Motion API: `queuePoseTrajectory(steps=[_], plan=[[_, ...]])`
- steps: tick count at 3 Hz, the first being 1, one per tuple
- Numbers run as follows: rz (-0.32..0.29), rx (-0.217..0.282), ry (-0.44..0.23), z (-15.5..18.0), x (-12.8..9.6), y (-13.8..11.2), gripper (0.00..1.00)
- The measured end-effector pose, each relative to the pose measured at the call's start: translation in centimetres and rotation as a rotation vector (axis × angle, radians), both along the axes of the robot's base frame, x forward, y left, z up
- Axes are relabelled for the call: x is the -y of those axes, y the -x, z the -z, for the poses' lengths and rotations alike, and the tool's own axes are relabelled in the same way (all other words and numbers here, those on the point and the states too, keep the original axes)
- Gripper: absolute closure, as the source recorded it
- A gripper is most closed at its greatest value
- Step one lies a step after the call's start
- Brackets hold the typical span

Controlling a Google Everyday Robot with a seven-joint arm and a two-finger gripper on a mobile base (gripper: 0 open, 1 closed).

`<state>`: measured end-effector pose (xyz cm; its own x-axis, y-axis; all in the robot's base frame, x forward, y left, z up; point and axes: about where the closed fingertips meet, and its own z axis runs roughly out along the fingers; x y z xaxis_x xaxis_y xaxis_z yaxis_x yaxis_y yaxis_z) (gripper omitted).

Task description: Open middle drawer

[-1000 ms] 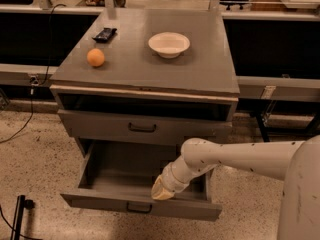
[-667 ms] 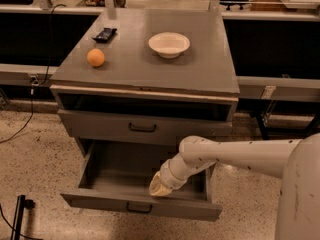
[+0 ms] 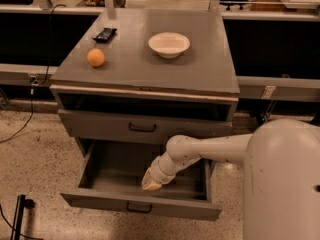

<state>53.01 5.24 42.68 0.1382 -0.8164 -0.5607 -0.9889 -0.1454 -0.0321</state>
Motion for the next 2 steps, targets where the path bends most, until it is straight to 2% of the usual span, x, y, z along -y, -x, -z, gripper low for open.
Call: queuePoseTrajectory(steps=[1,2], plan=[[-0.014,0.000,0.009,1.5,-1.5,-0.4,1.00],[-0.058,-0.035,0.020,2.4,-2.8,1.8,1.00]])
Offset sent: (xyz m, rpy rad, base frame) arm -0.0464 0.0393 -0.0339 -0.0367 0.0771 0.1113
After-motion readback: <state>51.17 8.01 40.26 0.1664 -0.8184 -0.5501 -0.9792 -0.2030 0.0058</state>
